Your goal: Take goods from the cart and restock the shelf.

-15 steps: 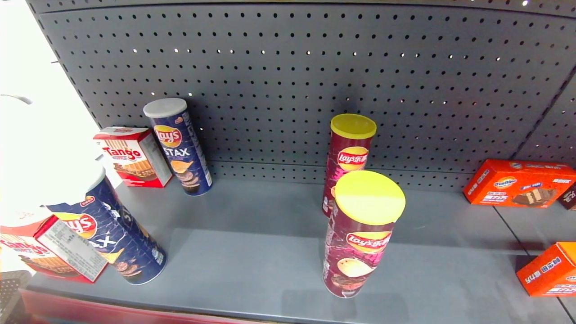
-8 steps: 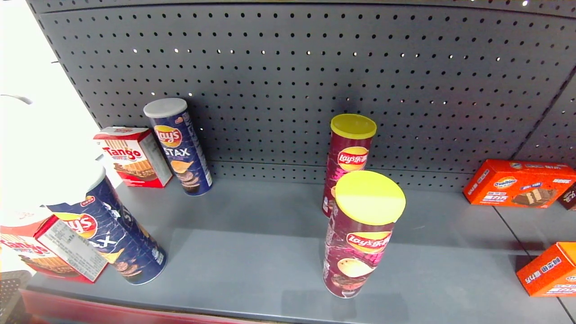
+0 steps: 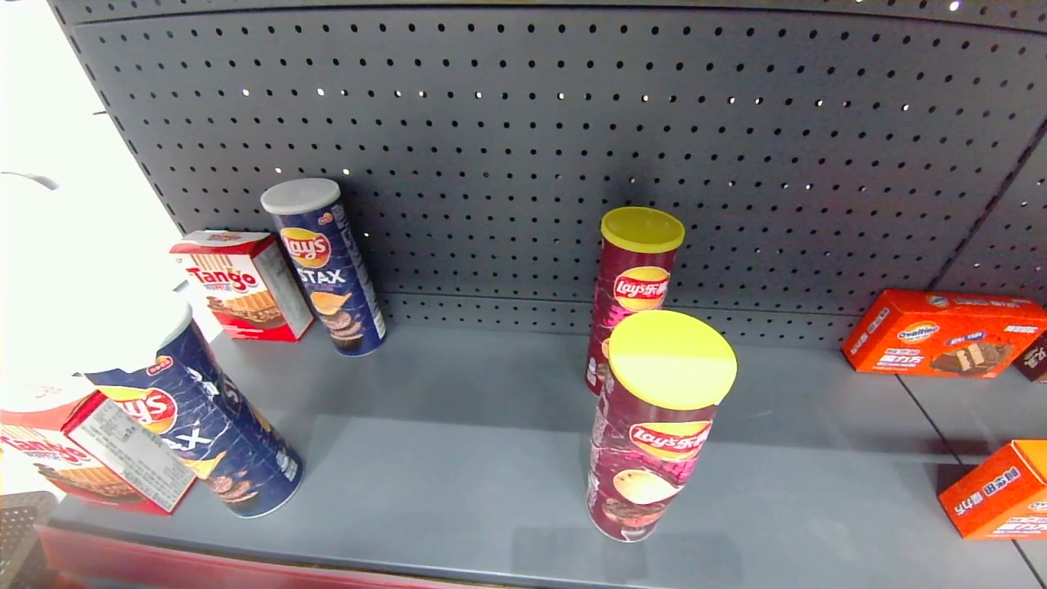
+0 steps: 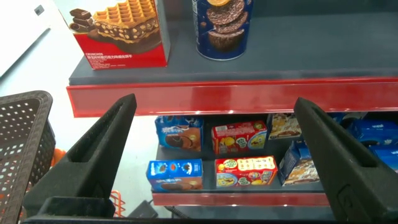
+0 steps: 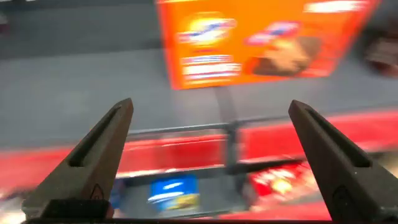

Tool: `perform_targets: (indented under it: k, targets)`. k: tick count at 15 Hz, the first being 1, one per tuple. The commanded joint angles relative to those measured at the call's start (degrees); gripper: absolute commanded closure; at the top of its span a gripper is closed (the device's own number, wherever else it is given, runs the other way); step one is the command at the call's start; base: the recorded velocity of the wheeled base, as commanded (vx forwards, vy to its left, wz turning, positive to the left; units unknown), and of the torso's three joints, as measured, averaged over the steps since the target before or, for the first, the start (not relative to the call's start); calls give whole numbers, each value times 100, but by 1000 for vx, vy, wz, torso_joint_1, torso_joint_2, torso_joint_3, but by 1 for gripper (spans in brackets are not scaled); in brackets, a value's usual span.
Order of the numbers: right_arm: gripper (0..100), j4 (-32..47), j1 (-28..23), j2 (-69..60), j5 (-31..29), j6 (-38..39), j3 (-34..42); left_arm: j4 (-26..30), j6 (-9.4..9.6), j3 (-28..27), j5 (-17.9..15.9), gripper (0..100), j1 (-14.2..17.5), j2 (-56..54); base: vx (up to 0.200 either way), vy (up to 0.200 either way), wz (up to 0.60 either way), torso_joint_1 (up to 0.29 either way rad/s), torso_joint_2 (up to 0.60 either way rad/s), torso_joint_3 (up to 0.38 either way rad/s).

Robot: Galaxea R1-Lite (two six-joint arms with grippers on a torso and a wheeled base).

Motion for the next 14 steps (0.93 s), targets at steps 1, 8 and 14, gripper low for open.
perform_targets:
  k: [1, 8, 14]
  targets:
    - [0, 433, -639, -512, -209, -231, -26, 0, -3, -6, 1, 0, 0, -1, 0, 0, 0, 0, 0, 0]
    - [0, 301, -446, -512, -166, -249, -9, 0, -12, 3, 19, 0, 0, -1, 0, 0, 0, 0, 0, 0]
    - [0, 275, 1786, -503, -157, -249, 0, -9, -12, 3, 19, 0, 0, -1, 0, 0, 0, 0, 0, 0]
